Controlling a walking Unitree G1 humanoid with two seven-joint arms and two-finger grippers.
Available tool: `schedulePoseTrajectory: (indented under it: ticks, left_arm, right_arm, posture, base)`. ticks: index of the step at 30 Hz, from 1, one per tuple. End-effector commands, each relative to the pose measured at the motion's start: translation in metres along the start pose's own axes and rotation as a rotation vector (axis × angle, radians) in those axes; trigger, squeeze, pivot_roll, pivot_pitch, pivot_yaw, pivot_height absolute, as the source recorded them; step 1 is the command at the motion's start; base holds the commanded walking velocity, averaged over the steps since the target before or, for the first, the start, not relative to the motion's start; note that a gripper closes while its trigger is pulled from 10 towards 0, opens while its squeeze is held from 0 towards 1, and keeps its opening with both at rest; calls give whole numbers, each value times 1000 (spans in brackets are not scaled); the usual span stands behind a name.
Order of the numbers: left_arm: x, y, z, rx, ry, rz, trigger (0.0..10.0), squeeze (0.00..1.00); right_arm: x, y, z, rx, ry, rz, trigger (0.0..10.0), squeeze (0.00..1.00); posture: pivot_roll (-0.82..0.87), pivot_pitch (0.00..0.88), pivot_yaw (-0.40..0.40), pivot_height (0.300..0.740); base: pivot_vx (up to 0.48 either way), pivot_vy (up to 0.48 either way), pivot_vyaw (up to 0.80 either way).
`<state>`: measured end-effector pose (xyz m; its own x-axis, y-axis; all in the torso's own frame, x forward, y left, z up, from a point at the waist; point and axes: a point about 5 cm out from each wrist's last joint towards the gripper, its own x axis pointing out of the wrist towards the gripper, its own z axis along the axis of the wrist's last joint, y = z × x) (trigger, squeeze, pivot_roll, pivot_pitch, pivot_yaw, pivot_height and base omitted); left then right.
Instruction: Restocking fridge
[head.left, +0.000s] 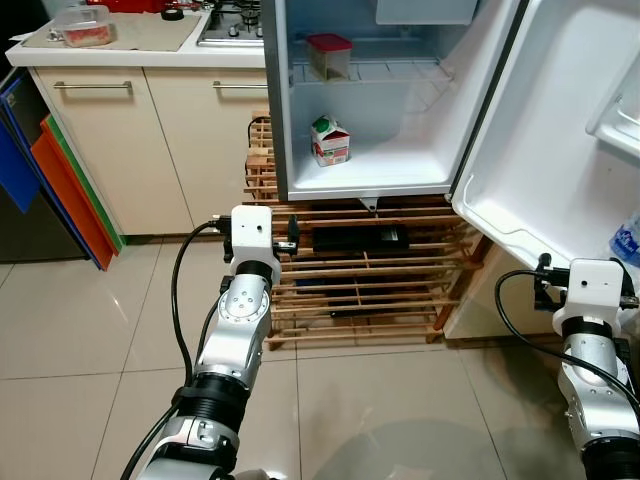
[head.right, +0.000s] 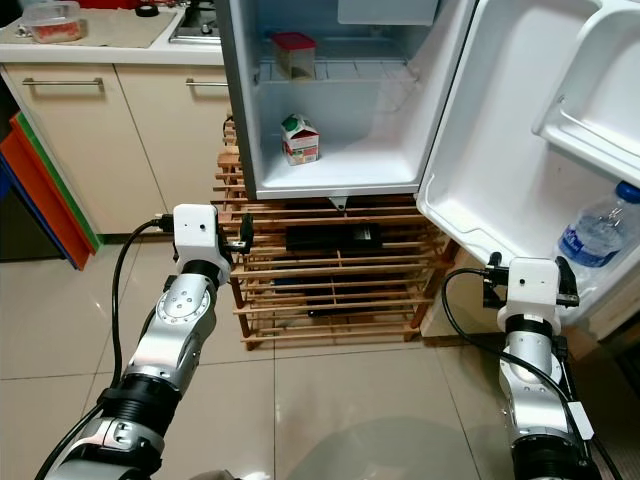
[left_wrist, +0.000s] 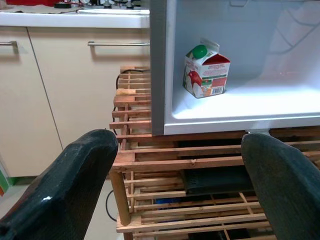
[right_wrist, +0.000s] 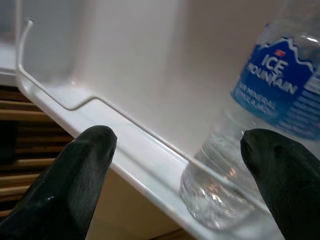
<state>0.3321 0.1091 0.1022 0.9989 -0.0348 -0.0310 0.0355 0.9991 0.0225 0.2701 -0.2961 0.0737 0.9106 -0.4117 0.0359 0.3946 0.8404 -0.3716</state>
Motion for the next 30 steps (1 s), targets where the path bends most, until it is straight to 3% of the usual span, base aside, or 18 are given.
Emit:
schedulePoseTrajectory:
  ticks: [1,5,10,15,17,24,30]
  left_arm:
    - [2,0,3,6,-3,-7,10000,0]
    - [2,0,3,7,-5,-8,10000,0]
    - [2,2,3,8,-2,-2,10000,0]
    - [2,2,0,54,10,-7,10000,0]
    - [2,2,1,63,5,-13,10000,0]
    - [3,0,5,88,-26,-27,10000,0]
    - [1,4,6,65,-35,-8,10000,0]
  right_arm:
    - [7,-10,3,-50,-8,-43,10000,0]
    - [8,-12,3,-17,-14,-38,10000,0]
    - [2,10,14,93,-49,45,10000,0]
    - [-15,65,43,273,-127,252,10000,0]
    - [-18,73,50,314,-132,282,10000,0]
    - [-25,93,64,370,-138,367,10000,0]
    - [-27,94,62,348,-130,360,10000,0]
  posture:
    - [43,7,13,732]
    - [47,7,11,732]
    - [48,8,10,732]
    - [47,3,13,732]
    - [47,3,13,732]
    - [48,0,11,732]
    - [52,0,11,732]
  base:
    - [0,0,0]
    - [0,0,0]
    - [0,0,0]
    - [0,0,0]
    - [0,0,619]
    - [0,0,628]
    - [0,0,0]
